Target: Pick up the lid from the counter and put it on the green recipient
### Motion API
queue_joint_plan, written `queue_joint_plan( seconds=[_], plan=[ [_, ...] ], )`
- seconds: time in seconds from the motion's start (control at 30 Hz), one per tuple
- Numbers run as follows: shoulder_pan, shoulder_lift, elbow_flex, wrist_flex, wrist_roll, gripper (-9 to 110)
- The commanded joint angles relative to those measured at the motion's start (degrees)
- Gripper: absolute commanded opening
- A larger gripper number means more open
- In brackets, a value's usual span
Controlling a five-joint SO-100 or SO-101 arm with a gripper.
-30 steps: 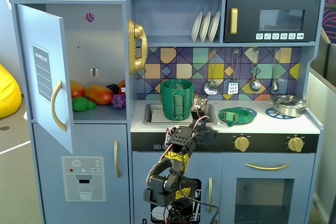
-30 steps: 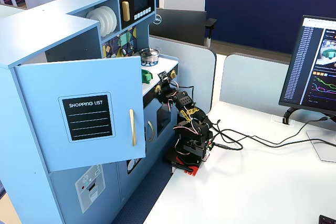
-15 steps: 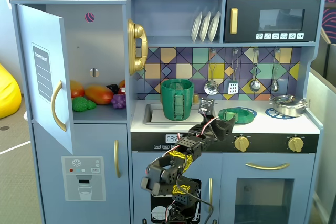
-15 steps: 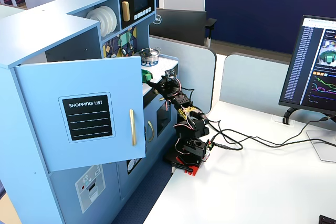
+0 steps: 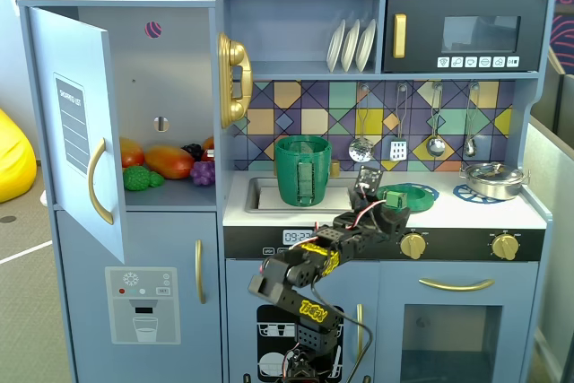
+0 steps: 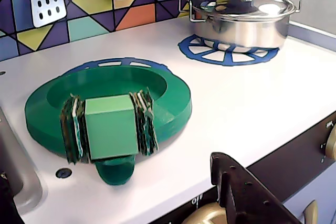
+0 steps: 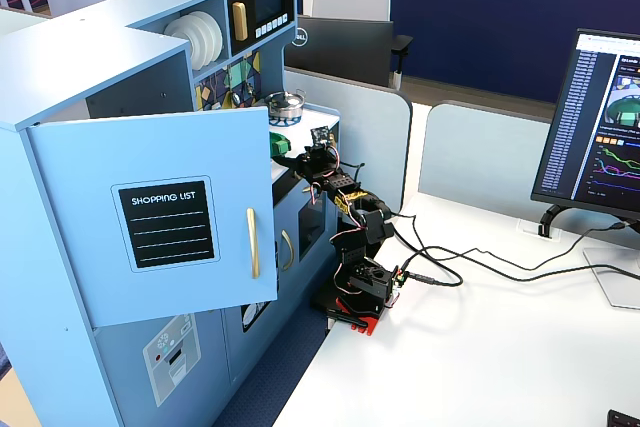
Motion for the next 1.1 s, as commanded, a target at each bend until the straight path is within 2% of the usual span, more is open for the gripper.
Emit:
queue_joint_plan(
  seconds=[0.0,0.57,0.63,0.67,0.73,0.9,1.07],
  plan=[
    [0.09,-4.48,-8.26,-2.72,0.7,44],
    [-4.22,-23.03,-22.76,-6.5,1.32,38],
    [-4.83,-24.17,-23.38,-6.94,0.88,33],
    [-5.1,-24.61,-23.47,-7.21,-0.26,26],
    [-5.8,-25.05,-22.59,-7.38,-4.83,0],
    [-6.68,-23.99,-20.92,-11.34,-2.72,0],
    [-6.5,-22.41,-25.93,-8.96,-2.55,0]
  ],
)
